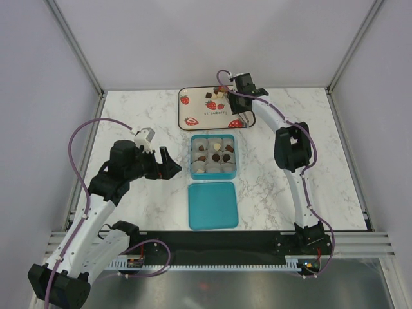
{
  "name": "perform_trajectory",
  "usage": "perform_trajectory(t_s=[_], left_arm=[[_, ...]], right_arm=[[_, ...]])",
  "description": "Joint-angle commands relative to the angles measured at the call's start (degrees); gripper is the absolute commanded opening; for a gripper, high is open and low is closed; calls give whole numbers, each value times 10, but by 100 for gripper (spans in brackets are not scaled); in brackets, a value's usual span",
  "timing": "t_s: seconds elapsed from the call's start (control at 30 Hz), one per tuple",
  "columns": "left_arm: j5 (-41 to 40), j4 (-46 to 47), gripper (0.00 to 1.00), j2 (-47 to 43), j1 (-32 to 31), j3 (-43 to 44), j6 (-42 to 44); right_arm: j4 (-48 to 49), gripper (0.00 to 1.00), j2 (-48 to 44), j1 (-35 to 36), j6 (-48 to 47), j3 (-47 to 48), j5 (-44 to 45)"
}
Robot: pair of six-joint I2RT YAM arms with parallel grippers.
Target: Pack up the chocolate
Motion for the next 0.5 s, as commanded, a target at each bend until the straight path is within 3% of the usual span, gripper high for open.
perform_trajectory(t_s=[0.0,0.47], left_arm=[[-2,2,100,1,-1,0,17],[1,2,100,0,-1,0,17]], right_arm=[[19,53,7,-3,-11,31,-3],[-15,43,-79,-3,2,-67,-47]])
